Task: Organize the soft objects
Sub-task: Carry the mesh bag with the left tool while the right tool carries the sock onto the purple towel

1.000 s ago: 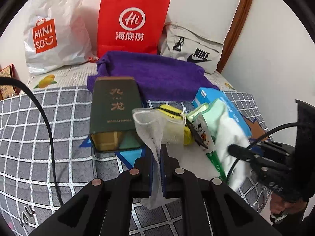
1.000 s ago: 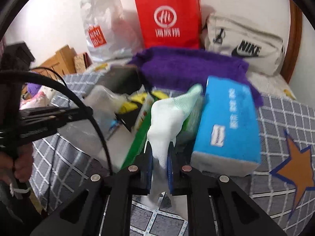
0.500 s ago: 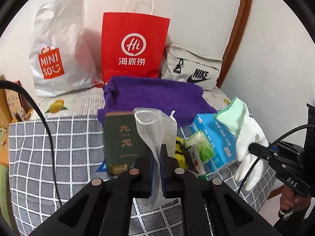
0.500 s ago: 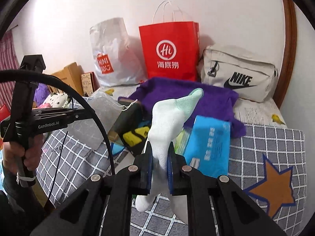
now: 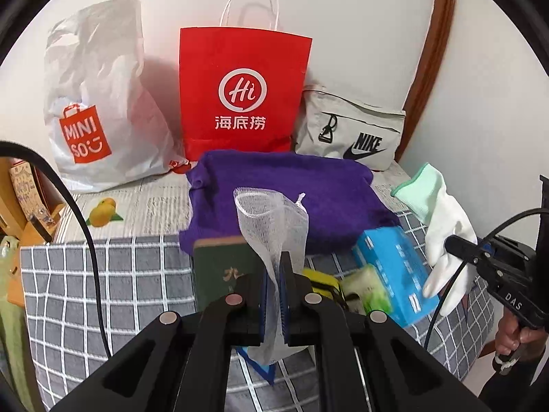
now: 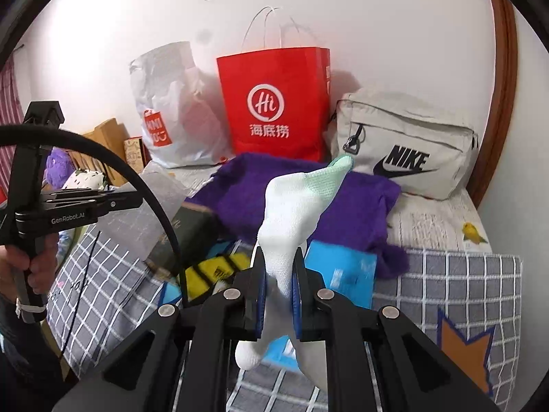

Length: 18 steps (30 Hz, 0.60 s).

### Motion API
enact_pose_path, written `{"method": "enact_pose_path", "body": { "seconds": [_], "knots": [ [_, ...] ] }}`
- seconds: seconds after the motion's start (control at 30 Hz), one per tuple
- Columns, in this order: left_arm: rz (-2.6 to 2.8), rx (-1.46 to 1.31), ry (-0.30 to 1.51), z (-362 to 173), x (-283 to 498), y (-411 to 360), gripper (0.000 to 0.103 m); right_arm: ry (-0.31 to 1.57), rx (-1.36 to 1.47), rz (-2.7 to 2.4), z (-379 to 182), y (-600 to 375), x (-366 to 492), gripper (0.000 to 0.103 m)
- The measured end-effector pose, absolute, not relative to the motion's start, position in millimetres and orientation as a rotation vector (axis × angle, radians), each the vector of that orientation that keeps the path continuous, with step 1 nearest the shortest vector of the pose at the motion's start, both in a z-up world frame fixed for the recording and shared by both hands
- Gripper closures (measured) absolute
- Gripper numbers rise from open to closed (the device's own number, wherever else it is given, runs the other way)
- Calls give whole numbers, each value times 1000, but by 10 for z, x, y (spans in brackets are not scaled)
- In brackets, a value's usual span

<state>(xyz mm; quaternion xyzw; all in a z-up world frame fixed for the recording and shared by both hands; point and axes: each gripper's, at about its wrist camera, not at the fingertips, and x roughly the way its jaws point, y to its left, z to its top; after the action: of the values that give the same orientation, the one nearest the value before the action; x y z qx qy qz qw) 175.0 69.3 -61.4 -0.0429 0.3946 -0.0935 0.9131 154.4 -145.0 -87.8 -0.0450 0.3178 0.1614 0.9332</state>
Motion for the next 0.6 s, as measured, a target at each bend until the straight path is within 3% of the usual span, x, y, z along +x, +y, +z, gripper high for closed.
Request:
{"method": "enact_pose_path", "body": {
  "seconds": [0.6],
  "knots": [
    [-161, -80, 858, -726, 2887, 735, 96, 685, -111, 303, -885, -1659, 2802, 90]
  ]
}}
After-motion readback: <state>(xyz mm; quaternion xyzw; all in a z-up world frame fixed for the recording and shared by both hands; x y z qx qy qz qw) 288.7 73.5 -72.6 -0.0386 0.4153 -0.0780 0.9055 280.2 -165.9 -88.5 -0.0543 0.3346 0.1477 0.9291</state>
